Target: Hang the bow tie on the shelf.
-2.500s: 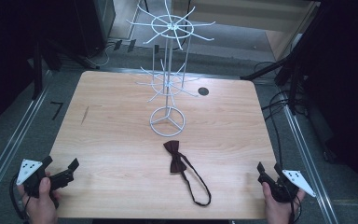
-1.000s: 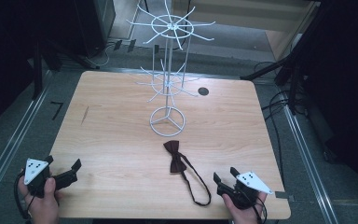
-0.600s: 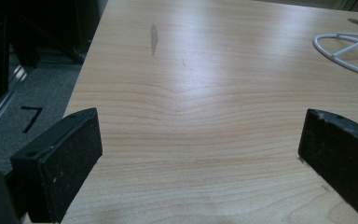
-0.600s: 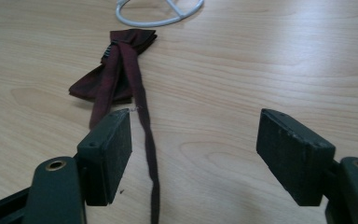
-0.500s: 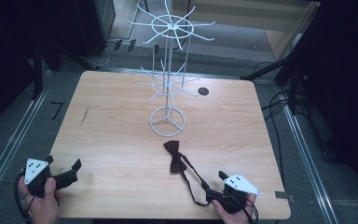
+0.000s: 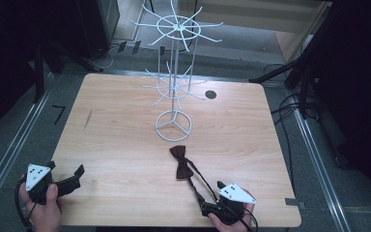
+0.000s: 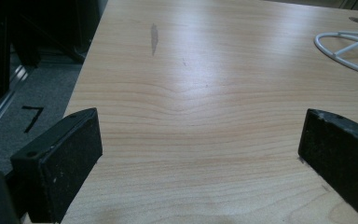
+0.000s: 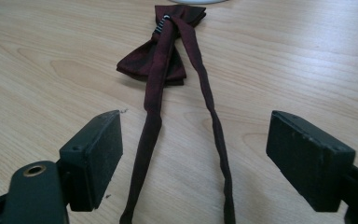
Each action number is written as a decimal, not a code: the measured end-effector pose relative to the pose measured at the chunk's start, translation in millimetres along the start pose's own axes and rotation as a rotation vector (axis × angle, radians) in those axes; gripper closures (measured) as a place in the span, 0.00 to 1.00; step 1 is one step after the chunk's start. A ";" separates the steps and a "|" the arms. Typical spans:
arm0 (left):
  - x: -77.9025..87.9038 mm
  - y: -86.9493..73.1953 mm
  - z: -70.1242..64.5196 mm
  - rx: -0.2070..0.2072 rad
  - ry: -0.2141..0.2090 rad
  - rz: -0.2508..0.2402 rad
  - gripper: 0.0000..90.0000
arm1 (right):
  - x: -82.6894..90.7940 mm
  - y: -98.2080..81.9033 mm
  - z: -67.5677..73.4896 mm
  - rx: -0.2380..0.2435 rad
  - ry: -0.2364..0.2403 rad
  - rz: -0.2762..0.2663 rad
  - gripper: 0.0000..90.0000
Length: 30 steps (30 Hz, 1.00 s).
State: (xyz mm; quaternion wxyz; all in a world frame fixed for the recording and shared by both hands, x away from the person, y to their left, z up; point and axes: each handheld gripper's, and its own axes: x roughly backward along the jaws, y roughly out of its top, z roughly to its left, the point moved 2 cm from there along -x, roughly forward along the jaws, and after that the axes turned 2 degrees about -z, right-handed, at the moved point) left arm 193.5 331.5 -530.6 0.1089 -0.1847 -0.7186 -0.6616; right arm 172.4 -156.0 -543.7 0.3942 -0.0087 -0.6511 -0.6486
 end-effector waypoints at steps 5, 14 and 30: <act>-0.2 0.0 -0.1 -0.001 0.001 -0.001 0.00 | -4.1 -1.6 2.5 0.005 0.009 0.016 0.20; -0.4 0.0 -0.4 -0.002 0.003 0.003 0.00 | -10.7 -2.5 6.5 0.003 0.022 0.038 0.20; -0.6 0.0 -0.5 -0.006 0.006 0.007 0.00 | -19.7 -3.8 4.1 -0.004 -0.006 0.100 0.64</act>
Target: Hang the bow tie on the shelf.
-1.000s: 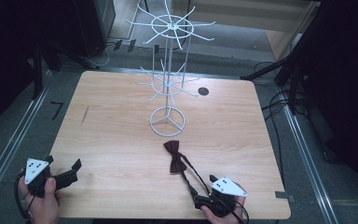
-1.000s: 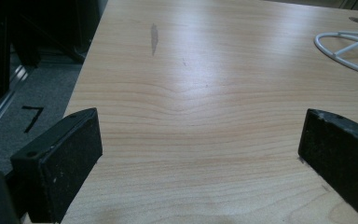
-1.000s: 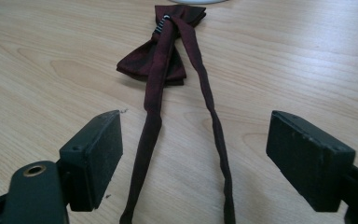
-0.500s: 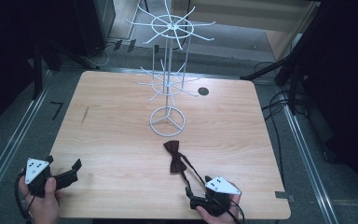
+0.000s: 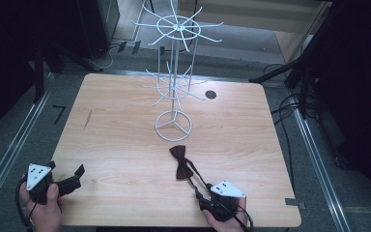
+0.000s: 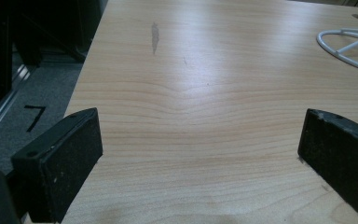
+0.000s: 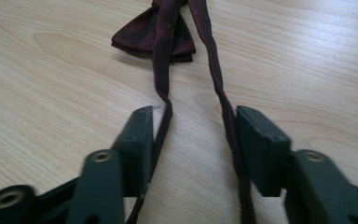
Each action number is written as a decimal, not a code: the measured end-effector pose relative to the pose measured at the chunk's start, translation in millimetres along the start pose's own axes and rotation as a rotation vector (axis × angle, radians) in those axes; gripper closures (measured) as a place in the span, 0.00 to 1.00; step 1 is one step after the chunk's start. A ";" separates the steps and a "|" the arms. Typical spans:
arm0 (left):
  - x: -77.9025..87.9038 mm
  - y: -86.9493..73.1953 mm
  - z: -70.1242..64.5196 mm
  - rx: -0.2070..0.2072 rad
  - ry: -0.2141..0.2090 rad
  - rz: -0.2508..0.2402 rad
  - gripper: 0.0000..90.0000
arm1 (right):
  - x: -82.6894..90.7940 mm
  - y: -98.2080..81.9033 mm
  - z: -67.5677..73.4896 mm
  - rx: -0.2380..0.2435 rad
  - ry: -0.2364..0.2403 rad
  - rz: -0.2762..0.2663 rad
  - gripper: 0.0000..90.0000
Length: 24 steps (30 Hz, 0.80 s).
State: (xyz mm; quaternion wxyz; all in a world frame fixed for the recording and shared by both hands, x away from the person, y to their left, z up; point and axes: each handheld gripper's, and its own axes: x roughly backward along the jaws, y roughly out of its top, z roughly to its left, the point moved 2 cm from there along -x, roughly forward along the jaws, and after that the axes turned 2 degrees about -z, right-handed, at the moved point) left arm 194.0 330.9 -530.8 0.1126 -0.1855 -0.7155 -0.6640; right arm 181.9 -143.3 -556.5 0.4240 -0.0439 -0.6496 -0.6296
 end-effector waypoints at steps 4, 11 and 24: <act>-0.2 0.0 0.1 0.002 -0.002 -0.001 0.00 | 0.1 0.0 -3.0 -0.004 0.003 -0.003 0.81; -0.3 0.1 0.2 0.003 -0.004 -0.001 0.00 | 2.0 -1.1 -13.4 0.001 -0.022 -0.007 1.00; 1.8 -0.7 -2.3 -0.016 0.046 -0.009 0.07 | 12.4 37.1 -21.2 0.112 -0.144 -0.225 1.00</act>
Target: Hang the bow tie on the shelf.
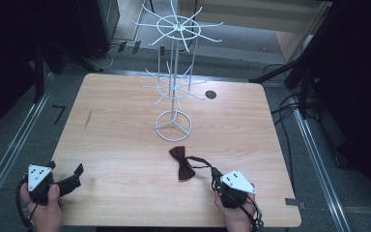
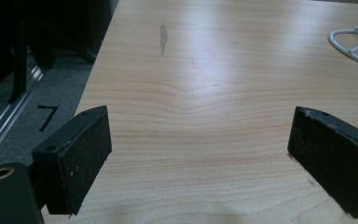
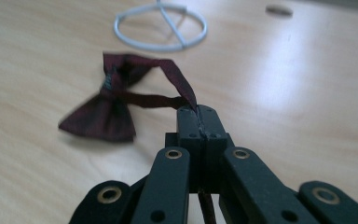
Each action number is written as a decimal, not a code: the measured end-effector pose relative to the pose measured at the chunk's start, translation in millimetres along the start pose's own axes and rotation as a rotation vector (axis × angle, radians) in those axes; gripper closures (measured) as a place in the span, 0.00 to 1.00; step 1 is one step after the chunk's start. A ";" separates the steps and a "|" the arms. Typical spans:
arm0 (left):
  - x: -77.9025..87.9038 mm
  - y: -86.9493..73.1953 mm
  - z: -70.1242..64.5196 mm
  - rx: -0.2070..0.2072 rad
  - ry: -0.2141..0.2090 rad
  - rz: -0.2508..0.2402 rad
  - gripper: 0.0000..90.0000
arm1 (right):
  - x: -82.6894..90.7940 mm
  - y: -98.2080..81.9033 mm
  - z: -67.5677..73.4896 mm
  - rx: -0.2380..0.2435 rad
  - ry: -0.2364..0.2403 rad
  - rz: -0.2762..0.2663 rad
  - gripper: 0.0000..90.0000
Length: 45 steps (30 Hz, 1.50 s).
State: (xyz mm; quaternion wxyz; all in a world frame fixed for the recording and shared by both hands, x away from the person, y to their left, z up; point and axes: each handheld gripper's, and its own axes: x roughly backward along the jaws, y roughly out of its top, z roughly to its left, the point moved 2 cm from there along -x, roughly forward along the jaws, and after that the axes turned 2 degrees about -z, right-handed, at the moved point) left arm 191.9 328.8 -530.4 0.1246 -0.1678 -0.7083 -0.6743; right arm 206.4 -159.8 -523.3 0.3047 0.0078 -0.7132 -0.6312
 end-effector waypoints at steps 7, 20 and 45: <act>1.1 -0.3 -1.2 -0.015 -0.014 -0.013 0.07 | 0.4 32.4 19.4 0.133 -0.010 -0.112 1.00; 0.7 -0.4 -3.2 -0.038 -0.036 -0.003 0.07 | -5.3 70.3 28.7 0.099 0.021 -0.206 1.00; 0.1 -0.3 -3.9 -0.047 -0.041 0.008 0.07 | -15.8 124.6 29.2 0.069 0.076 -0.269 1.00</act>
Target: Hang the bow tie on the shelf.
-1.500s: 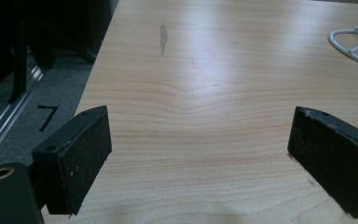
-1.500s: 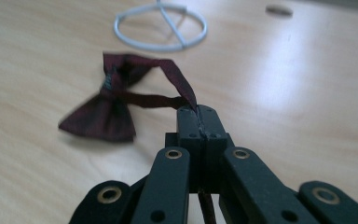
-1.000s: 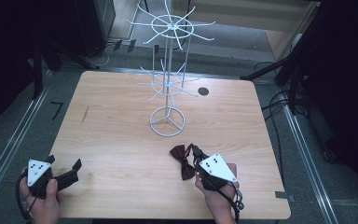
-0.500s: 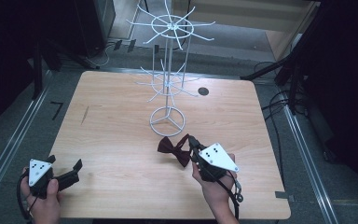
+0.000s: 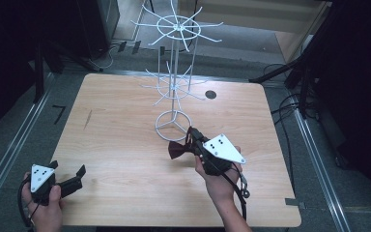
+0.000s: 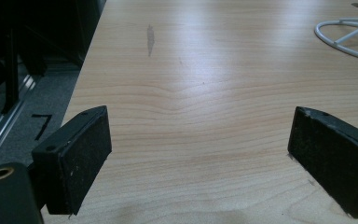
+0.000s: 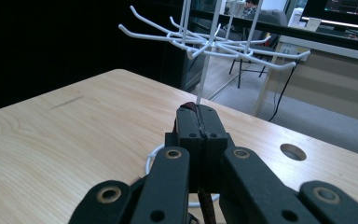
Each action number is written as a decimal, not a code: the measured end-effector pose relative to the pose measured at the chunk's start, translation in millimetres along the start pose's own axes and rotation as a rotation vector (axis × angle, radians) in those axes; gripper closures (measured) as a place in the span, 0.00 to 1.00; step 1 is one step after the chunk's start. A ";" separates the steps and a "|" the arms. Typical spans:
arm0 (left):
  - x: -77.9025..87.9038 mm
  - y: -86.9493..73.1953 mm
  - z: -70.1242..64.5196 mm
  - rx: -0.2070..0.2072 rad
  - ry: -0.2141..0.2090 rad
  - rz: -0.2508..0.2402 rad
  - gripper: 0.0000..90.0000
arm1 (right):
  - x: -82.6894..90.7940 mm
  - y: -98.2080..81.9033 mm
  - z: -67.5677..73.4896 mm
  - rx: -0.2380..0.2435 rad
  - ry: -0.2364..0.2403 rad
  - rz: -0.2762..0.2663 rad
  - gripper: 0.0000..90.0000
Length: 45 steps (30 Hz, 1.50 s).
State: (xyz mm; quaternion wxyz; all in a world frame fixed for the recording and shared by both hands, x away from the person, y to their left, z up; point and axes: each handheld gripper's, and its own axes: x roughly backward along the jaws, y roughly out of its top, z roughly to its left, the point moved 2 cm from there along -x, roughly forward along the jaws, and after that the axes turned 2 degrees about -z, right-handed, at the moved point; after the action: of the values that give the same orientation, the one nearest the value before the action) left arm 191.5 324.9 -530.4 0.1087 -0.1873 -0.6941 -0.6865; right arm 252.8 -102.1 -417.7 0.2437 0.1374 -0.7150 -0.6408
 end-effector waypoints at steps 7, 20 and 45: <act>-0.3 0.0 0.0 -0.003 0.001 -0.001 0.07 | -5.3 11.2 -0.3 -0.003 0.003 -0.011 1.00; -0.7 0.2 -0.1 -0.005 0.000 0.000 0.07 | -18.5 29.9 -2.4 0.021 -0.006 -0.013 1.00; -0.9 0.4 -0.5 -0.012 0.001 0.001 0.07 | -41.9 49.9 -4.9 0.028 -0.015 -0.002 1.00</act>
State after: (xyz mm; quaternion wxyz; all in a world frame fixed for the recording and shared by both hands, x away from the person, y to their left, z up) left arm 192.5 324.3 -530.4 0.1082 -0.1877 -0.6899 -0.6907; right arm 296.4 -77.9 -375.5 0.2357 0.1364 -0.7255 -0.6321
